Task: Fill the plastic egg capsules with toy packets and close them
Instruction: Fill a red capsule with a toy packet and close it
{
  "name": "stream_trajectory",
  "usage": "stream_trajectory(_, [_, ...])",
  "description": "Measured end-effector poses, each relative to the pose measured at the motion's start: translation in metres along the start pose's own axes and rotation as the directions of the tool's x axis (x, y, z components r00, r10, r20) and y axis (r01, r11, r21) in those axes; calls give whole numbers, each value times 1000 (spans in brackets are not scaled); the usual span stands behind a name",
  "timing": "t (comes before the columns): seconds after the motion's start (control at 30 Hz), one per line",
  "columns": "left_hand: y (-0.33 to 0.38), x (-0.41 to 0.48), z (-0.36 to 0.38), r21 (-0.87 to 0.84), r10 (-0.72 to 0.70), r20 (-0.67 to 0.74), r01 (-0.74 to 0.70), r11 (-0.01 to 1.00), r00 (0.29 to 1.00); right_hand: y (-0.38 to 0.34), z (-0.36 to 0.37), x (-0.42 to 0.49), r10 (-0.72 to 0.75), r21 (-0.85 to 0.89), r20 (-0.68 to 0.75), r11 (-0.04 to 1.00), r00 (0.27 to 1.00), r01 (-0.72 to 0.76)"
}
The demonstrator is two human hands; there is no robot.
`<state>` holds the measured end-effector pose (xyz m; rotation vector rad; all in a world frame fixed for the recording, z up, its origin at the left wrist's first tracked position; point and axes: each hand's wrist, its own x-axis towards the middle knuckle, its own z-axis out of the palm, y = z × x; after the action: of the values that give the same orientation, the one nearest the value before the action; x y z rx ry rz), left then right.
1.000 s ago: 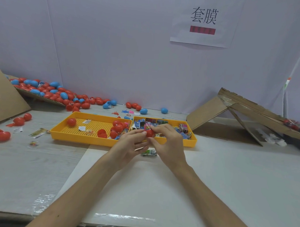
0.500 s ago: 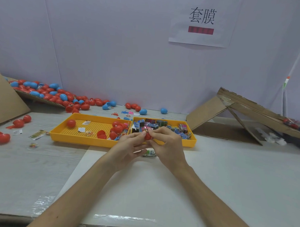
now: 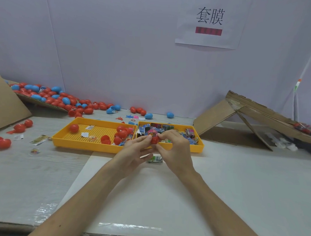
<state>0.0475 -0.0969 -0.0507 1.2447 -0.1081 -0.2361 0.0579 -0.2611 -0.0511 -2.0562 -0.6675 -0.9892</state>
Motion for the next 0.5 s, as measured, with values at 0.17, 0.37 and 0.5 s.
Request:
stream_trajectory(0.17, [-1,-1,-1,39,7,30,-8,999,1000,5,0,-1,-15,-18,13,1000,1000,16])
stream_trajectory(0.37, [-1,-1,-1,39,12,10,-13,999,1000,9,2,-2,-11,-30,7,999,1000,11])
stream_trajectory(0.5, [0,-2,2,38,19,-22,-18,999,1000,8,1,-1,-16,-29,-8,999,1000,16])
